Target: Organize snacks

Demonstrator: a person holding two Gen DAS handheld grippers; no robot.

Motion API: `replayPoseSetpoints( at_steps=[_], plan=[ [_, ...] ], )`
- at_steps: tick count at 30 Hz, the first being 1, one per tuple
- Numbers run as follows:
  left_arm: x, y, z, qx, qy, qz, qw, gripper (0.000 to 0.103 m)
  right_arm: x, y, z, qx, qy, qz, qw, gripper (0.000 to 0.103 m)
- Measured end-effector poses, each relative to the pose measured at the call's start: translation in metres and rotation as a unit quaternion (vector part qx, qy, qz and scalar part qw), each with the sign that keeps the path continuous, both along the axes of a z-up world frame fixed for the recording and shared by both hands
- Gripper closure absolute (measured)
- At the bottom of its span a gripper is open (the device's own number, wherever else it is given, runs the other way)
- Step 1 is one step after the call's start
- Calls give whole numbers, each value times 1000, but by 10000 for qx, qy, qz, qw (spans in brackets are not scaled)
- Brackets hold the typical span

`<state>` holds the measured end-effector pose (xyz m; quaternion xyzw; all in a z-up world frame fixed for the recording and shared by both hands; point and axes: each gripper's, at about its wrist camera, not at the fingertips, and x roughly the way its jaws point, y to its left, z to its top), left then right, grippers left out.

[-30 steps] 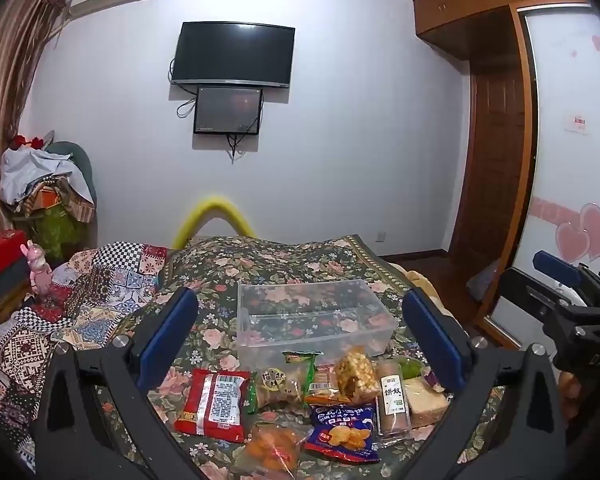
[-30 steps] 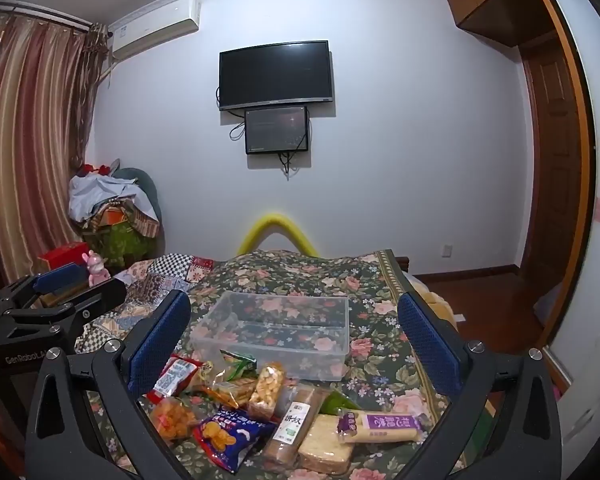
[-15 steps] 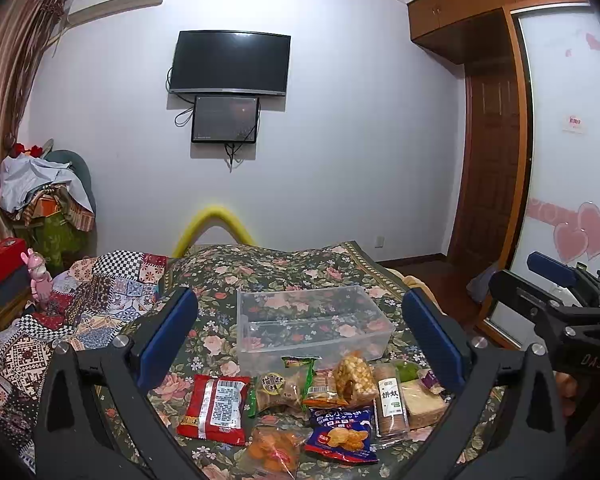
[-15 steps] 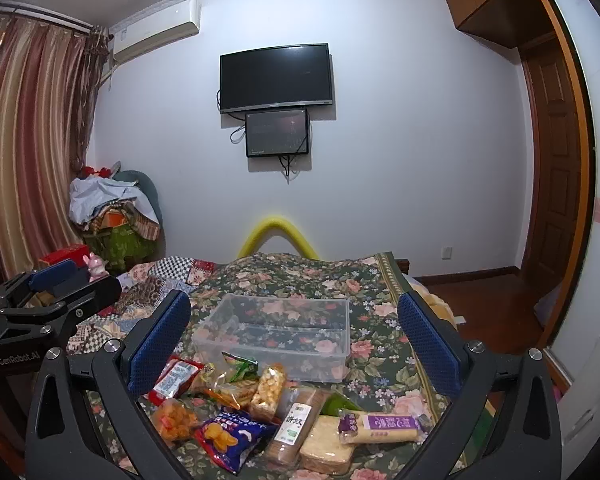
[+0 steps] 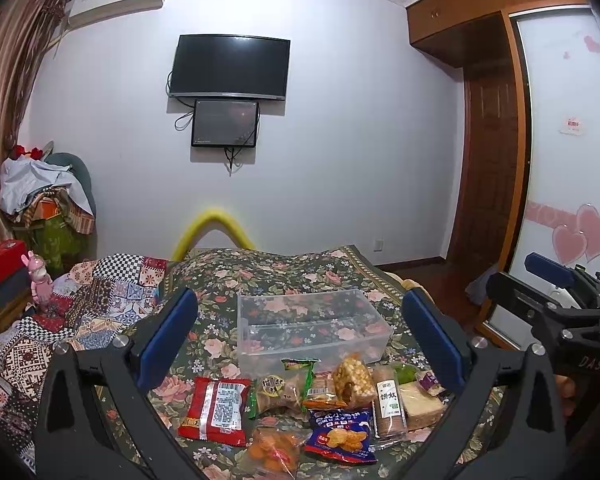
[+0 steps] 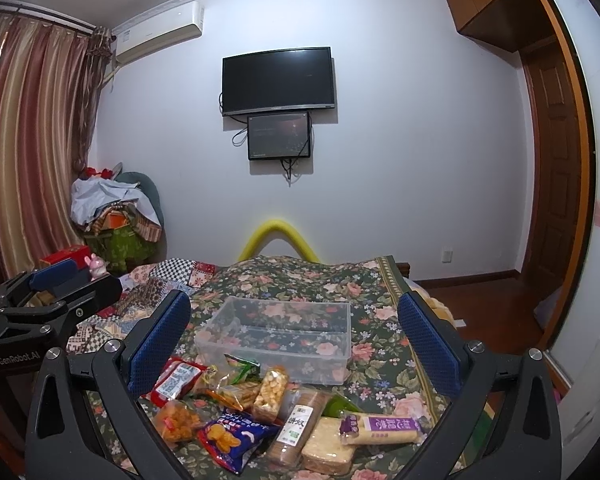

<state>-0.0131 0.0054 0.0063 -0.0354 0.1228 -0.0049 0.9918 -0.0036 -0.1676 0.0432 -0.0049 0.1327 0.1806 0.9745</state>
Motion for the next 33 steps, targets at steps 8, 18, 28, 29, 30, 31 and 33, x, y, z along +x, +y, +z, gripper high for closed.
replayPoseSetpoints(
  at_steps=[8,18,28,29,30,31,33],
  plan=[
    [-1,0,2,-4,3,-14,10000,0,-2,1,2,1,-55,-5,10000,0],
    [-5,-2,2,36,-40,-13,10000,0,-2,1,1,22,-66,9,10000,0],
    [-7,-2,4,37,-68,-29,10000,0,-4,2,1,16,-65,9,10000,0],
    [-7,-1,4,40,-76,-26,10000,0,-4,3,1,13,-64,13,10000,0],
    [-8,-1,4,40,-81,-26,10000,0,-5,4,1,13,-72,14,10000,0],
    [-8,0,5,30,-87,-28,10000,0,-5,4,1,10,-77,16,10000,0],
    [-8,0,5,19,-90,-33,10000,0,-6,6,2,7,-82,21,10000,0]
  ],
)
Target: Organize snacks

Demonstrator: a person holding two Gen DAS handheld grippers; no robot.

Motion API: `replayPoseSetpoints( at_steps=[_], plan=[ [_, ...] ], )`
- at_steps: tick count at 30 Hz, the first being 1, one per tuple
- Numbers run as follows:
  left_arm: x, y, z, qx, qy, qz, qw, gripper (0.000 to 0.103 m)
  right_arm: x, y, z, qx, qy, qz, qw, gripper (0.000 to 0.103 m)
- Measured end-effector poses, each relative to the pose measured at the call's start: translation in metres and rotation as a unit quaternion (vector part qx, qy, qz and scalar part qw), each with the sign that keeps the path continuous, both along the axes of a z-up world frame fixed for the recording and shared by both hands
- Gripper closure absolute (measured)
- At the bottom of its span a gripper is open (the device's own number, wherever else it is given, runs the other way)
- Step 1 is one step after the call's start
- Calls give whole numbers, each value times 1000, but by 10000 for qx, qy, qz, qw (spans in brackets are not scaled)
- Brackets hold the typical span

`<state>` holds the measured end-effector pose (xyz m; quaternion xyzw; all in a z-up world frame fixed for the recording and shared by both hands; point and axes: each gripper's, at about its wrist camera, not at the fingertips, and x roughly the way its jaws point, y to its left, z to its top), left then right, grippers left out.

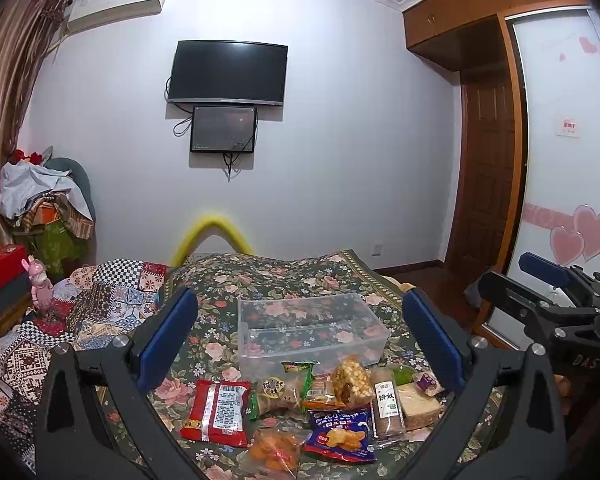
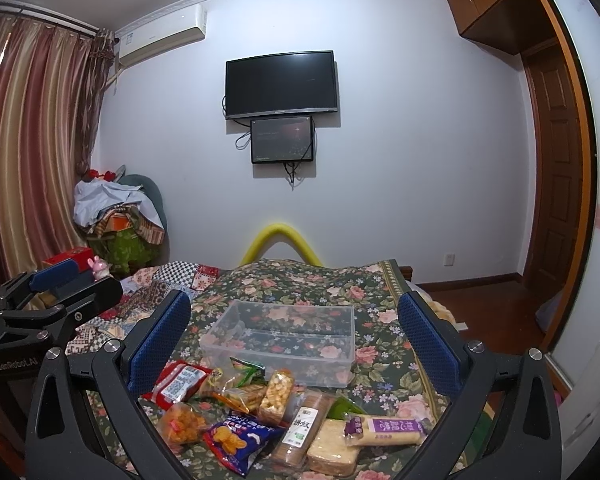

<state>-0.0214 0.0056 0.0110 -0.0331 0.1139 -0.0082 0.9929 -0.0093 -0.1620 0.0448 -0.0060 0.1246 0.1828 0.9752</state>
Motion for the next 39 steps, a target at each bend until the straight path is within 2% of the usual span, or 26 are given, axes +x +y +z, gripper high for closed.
replayPoseSetpoints(
  at_steps=[19,27,34,39],
  plan=[
    [7,4,-8,142,29,70,9999,0,10,3,-11,-115,102,-105,9998,0],
    [33,30,-32,116,547,212,9982,0,26,-3,-32,-434,379,-217,9981,0],
    [58,56,-62,133,1117,404,9928,13,44,-17,-58,-637,879,-347,9935,0],
    [74,72,-83,154,1506,416,9876,16,56,-28,-74,-656,1257,-436,9889,1]
  ],
)
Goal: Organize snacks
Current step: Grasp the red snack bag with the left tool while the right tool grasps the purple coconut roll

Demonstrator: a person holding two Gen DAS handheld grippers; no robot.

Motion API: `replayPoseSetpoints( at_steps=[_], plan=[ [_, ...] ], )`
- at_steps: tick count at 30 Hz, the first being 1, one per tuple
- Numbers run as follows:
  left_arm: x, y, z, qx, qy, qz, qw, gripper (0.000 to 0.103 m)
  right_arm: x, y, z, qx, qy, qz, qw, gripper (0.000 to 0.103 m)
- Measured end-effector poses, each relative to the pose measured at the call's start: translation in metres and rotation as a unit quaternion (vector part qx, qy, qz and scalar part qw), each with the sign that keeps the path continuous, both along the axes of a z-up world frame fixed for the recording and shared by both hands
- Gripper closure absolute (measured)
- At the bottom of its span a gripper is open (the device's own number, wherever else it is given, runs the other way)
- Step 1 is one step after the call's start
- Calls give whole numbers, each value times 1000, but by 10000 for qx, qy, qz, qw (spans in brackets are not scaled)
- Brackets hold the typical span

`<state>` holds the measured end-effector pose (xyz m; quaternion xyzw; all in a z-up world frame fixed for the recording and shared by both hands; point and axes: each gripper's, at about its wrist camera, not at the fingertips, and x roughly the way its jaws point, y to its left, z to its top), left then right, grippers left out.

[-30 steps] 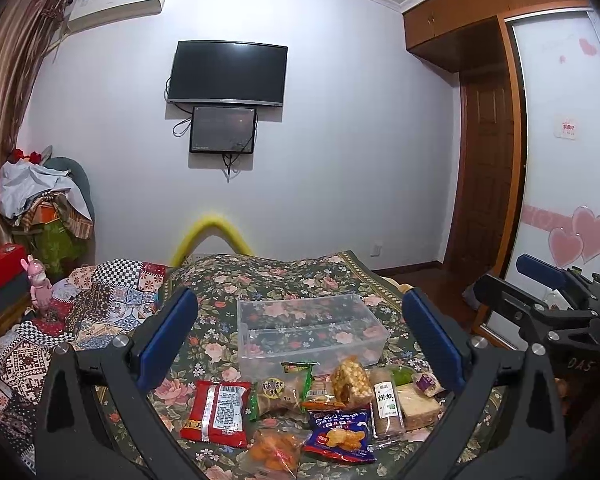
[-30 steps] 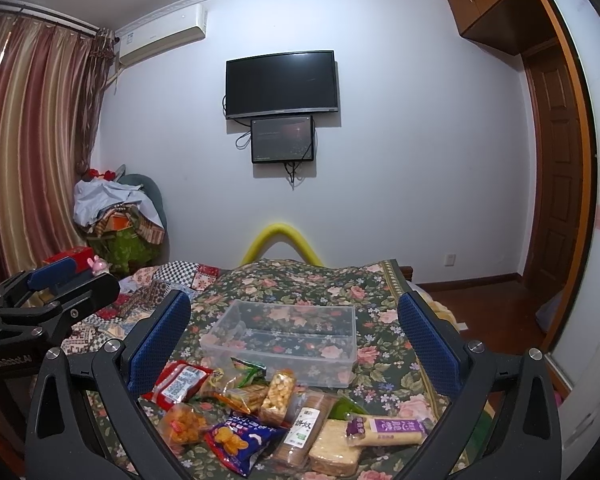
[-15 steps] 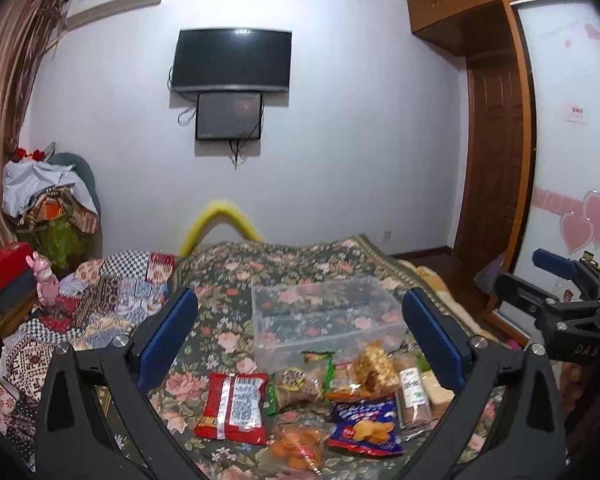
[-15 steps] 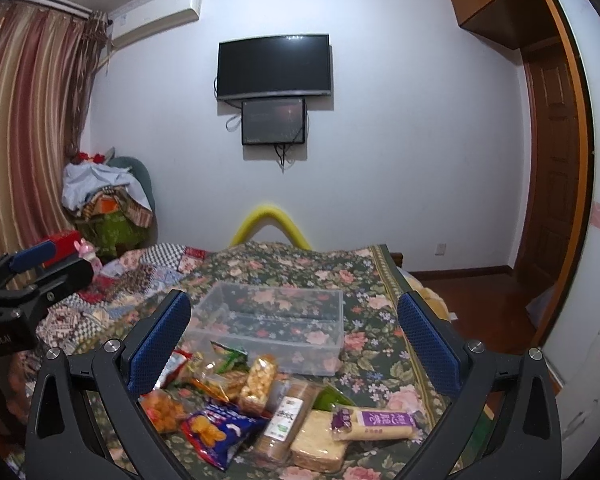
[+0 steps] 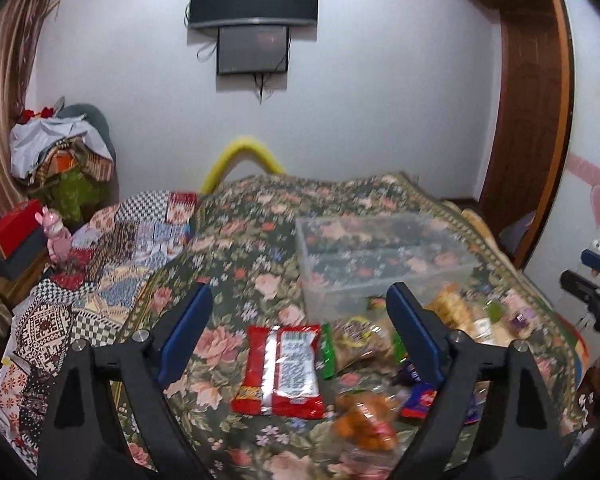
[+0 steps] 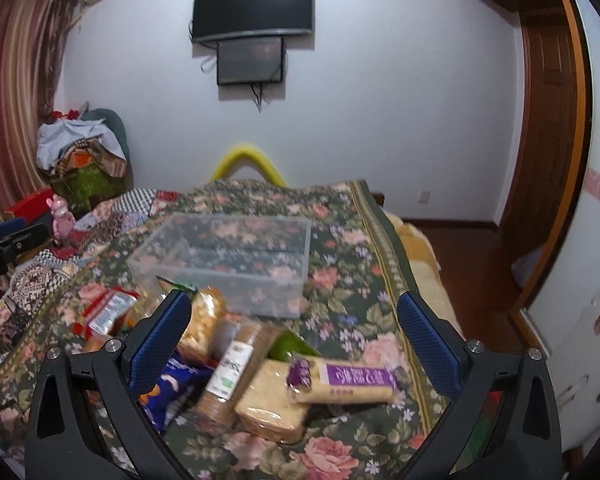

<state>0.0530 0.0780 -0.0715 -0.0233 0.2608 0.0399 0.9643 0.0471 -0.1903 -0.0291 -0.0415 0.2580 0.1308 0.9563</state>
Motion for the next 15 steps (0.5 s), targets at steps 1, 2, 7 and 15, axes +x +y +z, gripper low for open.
replayPoseSetpoints(
  at_steps=[1,2,7,15],
  plan=[
    [5,4,-6,30,132,-20,9999,19,2,-3,-3,8,80,-22,10000,2],
    [10,7,-12,44,242,-41,9997,21,4,-6,-6,9,163,-43,9999,2],
    [30,21,-43,-136,801,-107,9966,23,16,-18,-24,142,594,-112,9981,6],
    [59,22,-92,-311,1471,-310,9882,22,39,-25,-55,327,1256,-105,9915,6]
  ],
)
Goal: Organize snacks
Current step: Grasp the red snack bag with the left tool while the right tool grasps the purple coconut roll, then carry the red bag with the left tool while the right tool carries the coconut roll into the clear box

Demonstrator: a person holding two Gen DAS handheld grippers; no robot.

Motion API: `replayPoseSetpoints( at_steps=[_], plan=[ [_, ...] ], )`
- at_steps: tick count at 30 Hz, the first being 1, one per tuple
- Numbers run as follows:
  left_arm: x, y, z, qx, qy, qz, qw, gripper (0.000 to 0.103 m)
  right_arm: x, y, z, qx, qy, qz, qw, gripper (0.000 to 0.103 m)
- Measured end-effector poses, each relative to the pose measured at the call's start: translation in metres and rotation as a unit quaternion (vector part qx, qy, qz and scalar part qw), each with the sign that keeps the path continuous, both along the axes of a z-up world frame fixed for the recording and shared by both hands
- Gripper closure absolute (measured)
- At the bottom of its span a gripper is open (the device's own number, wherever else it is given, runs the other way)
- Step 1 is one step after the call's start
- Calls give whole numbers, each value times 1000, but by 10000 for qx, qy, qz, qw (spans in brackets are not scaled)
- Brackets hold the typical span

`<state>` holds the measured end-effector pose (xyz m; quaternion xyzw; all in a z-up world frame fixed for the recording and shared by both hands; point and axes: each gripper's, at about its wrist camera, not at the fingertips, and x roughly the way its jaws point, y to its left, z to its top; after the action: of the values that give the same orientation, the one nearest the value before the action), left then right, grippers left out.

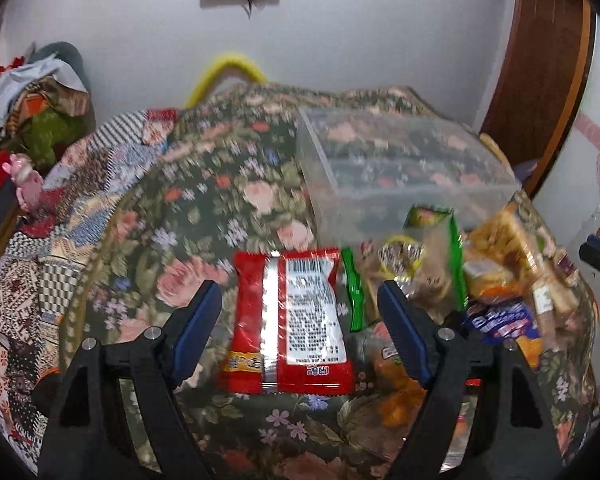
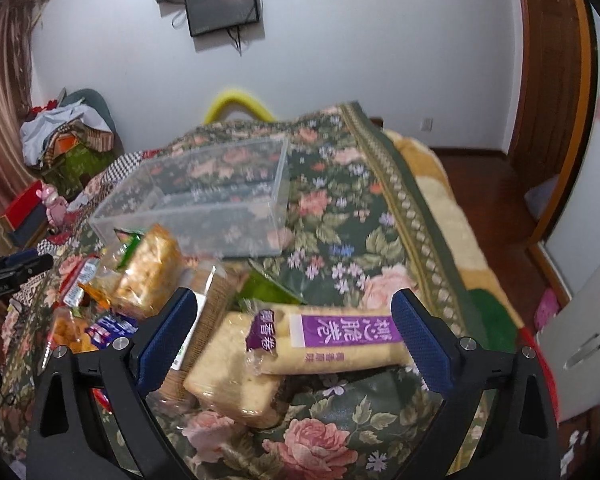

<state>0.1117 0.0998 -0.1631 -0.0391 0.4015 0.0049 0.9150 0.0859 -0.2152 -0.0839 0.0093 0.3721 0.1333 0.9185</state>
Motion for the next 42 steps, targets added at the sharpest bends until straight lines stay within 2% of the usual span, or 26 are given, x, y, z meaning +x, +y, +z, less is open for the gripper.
replayPoseSetpoints(
  at_steps=[4,8,11,15,17,19,25,29,34,42],
  plan=[
    [14,-2,-20,104,275,-69,9995,22,4,-2,-10,-123,96,-126,9998,6],
    [24,2,-38,-79,568,-68,9983,22,12,-11,-25,-75,419,-263,9987,5],
    [28,6,-44,-106,587,0,9982,21,17,-16,-35,61,651,-279,9975,5],
    [37,10,-51,-180,757,79,9969,21,18,-14,-38,-60,623,-277,9977,1],
    [43,16,-60,-399,909,141,9950,21,20,-11,-40,-203,591,-238,9978,1],
    [44,21,-63,-534,871,216,9945,22,19,-9,-41,-278,526,-221,9980,0],
    [40,19,-60,-443,810,192,9955,37,23,-14,-42,-165,572,-208,9980,0],
    [33,23,-54,-632,830,232,9943,37,22,-13,-41,-171,522,-133,9984,4],
    [16,20,-35,-568,610,248,9962,37,15,-9,-33,-289,504,3,9983,19],
    [-12,6,4,-334,219,79,9992,37,-8,-17,-28,-151,687,140,9974,21]
  ],
)
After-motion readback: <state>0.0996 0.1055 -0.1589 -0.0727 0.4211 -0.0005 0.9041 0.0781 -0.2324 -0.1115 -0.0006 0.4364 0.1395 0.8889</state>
